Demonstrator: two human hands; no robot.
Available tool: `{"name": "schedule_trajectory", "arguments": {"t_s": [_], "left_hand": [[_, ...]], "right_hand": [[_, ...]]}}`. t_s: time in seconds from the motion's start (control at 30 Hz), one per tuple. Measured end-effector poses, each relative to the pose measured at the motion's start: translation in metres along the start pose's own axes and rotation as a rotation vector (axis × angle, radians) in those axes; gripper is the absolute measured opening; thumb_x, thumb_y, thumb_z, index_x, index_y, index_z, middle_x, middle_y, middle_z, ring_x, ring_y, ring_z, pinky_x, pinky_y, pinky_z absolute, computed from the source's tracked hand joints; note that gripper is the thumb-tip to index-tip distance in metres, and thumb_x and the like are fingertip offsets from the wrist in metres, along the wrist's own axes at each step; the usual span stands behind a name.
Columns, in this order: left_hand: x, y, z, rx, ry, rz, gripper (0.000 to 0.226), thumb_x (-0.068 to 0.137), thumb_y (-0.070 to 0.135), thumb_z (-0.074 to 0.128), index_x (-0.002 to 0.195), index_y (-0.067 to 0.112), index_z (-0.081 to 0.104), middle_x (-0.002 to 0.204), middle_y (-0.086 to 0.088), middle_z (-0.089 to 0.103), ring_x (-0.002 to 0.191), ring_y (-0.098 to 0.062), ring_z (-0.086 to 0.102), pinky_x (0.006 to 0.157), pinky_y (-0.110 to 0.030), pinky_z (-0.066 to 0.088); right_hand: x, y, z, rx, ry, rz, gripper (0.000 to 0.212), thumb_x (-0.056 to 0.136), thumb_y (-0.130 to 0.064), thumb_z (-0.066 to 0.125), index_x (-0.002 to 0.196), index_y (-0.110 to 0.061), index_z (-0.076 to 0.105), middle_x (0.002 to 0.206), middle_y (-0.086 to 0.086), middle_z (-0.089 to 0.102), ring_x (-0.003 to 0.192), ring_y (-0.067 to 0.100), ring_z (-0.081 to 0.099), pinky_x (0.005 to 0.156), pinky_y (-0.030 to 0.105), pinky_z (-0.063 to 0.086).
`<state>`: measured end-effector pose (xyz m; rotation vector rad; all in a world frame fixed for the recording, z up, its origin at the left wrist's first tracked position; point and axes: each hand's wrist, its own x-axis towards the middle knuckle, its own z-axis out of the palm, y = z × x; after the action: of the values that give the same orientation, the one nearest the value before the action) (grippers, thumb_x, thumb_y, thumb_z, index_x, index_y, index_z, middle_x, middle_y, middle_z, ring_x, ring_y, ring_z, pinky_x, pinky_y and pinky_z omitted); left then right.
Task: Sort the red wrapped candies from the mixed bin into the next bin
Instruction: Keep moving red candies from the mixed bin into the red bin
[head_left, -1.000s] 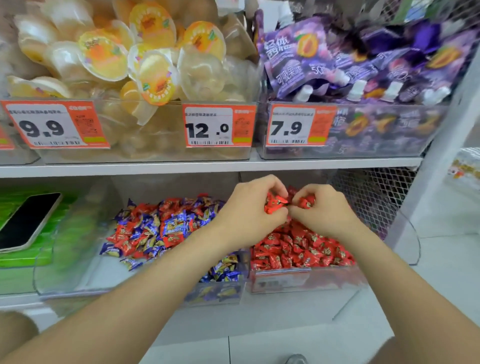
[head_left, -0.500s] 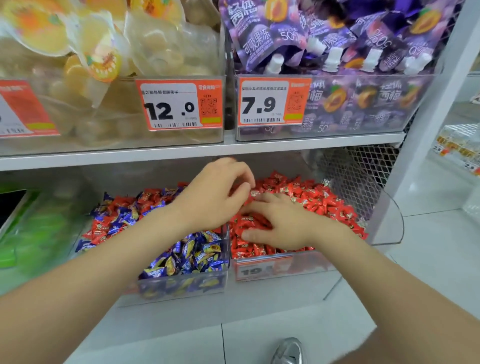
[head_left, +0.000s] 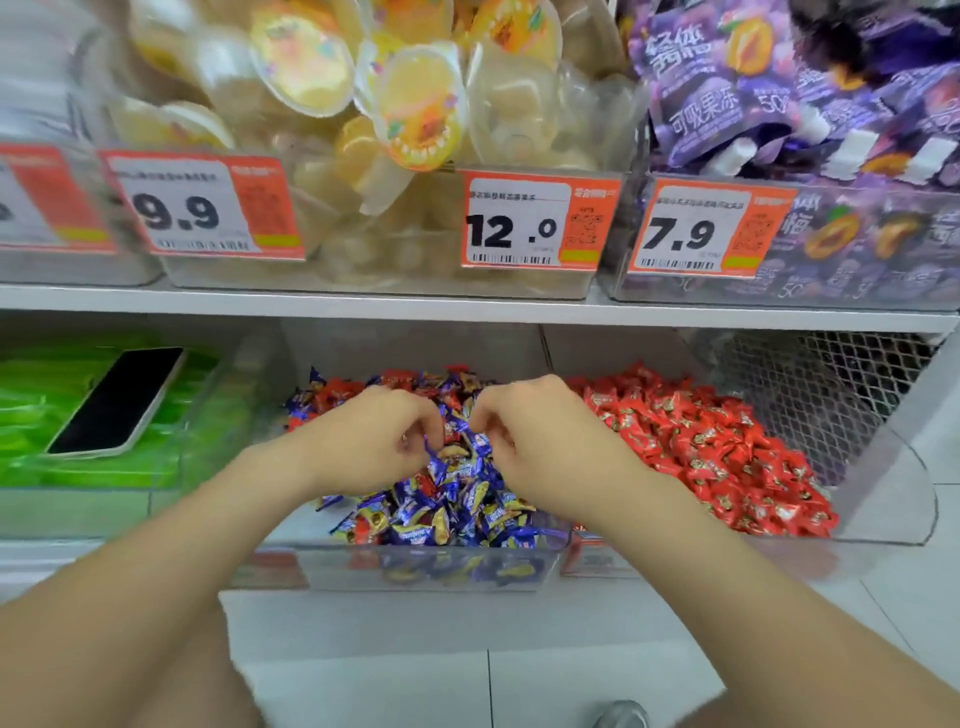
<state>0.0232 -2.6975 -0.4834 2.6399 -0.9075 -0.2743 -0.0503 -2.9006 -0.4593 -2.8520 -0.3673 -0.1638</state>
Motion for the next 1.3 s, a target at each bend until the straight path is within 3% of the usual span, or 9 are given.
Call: {"name": "schedule_trajectory", "arguments": {"t_s": [0.13, 0.23, 0.4, 0.53, 0.63, 0.73, 0.93, 1.17, 1.3], "left_hand": [[-0.005, -0.011, 0.003, 0.076, -0.152, -0.062, 0.021, 0.08, 0.012, 0.07, 0.089, 0.029, 0.064, 0.082, 0.01, 0.07, 0.079, -0.008, 0.067, 0.071, -0.027, 0.055], [-0.012, -0.019, 0.0, 0.105, -0.228, -0.136, 0.029, 0.075, 0.004, 0.074, 0.088, 0.026, 0.06, 0.085, 0.007, 0.067, 0.083, -0.017, 0.067, 0.072, -0.036, 0.058], [-0.021, -0.03, -0.001, 0.04, -0.354, -0.304, 0.05, 0.068, 0.034, 0.096, 0.099, 0.023, 0.059, 0.087, -0.003, 0.073, 0.061, -0.019, 0.068, 0.049, -0.027, 0.05], [-0.017, -0.028, 0.003, -0.028, -0.381, -0.351, 0.059, 0.068, 0.035, 0.098, 0.103, 0.017, 0.055, 0.08, -0.004, 0.07, 0.06, -0.022, 0.071, 0.053, -0.03, 0.057], [-0.014, -0.028, 0.011, -0.079, -0.377, -0.346, 0.057, 0.069, 0.02, 0.098, 0.103, 0.017, 0.053, 0.089, -0.003, 0.063, 0.063, -0.027, 0.074, 0.062, -0.037, 0.061], [-0.013, -0.032, 0.019, -0.083, -0.371, -0.321, 0.055, 0.071, 0.003, 0.092, 0.102, 0.017, 0.049, 0.09, -0.005, 0.055, 0.066, -0.031, 0.067, 0.065, -0.042, 0.064], [-0.014, -0.048, 0.012, -0.04, -0.346, -0.255, 0.05, 0.073, 0.004, 0.086, 0.107, 0.024, 0.055, 0.101, -0.005, 0.065, 0.079, -0.026, 0.072, 0.055, -0.029, 0.054], [-0.012, -0.054, 0.001, -0.063, -0.228, -0.176, 0.036, 0.089, -0.007, 0.048, 0.113, 0.017, 0.059, 0.096, 0.0, 0.054, 0.085, -0.017, 0.052, 0.066, -0.031, 0.043], [-0.003, -0.054, 0.011, -0.123, -0.098, -0.126, 0.027, 0.093, 0.003, 0.051, 0.112, 0.022, 0.055, 0.099, 0.002, 0.048, 0.099, -0.02, 0.05, 0.076, -0.034, 0.041]], "right_hand": [[0.023, -0.006, 0.013, -0.406, -0.169, 0.01, 0.031, 0.089, 0.002, 0.067, 0.089, -0.015, 0.041, 0.078, 0.001, 0.036, 0.083, 0.029, 0.047, 0.077, 0.037, 0.034], [0.035, -0.006, 0.016, -0.504, -0.252, 0.023, 0.031, 0.092, -0.004, 0.067, 0.094, -0.018, 0.039, 0.076, -0.001, 0.032, 0.094, 0.03, 0.059, 0.091, 0.04, 0.036], [0.041, 0.007, 0.018, -0.319, -0.208, 0.027, 0.026, 0.085, -0.004, 0.067, 0.107, -0.018, 0.062, 0.093, -0.001, 0.058, 0.103, 0.029, 0.063, 0.093, 0.039, 0.048], [0.044, 0.021, 0.006, -0.061, -0.127, 0.043, 0.06, 0.085, 0.005, 0.057, 0.139, -0.021, 0.067, 0.094, -0.004, 0.059, 0.095, 0.022, 0.058, 0.091, 0.036, 0.053], [0.043, 0.019, 0.009, -0.184, -0.21, 0.033, 0.064, 0.087, 0.003, 0.054, 0.147, -0.019, 0.056, 0.114, 0.008, 0.055, 0.109, 0.034, 0.062, 0.098, 0.044, 0.051], [0.043, 0.009, 0.018, -0.407, -0.228, 0.025, 0.035, 0.092, -0.009, 0.055, 0.127, -0.013, 0.059, 0.119, 0.011, 0.057, 0.109, 0.034, 0.063, 0.088, 0.04, 0.039], [0.052, 0.0, 0.032, -0.674, -0.307, 0.044, 0.031, 0.099, -0.008, 0.06, 0.128, -0.016, 0.056, 0.122, 0.004, 0.067, 0.112, 0.028, 0.067, 0.097, 0.039, 0.041], [0.061, 0.004, 0.024, -0.455, -0.374, 0.079, 0.02, 0.1, -0.016, 0.067, 0.11, -0.014, 0.049, 0.106, 0.006, 0.052, 0.087, 0.031, 0.056, 0.075, 0.041, 0.046], [0.063, 0.012, 0.016, -0.045, -0.347, 0.052, 0.018, 0.103, -0.029, 0.062, 0.117, -0.019, 0.058, 0.093, 0.003, 0.063, 0.087, 0.028, 0.064, 0.073, 0.04, 0.051]]}}
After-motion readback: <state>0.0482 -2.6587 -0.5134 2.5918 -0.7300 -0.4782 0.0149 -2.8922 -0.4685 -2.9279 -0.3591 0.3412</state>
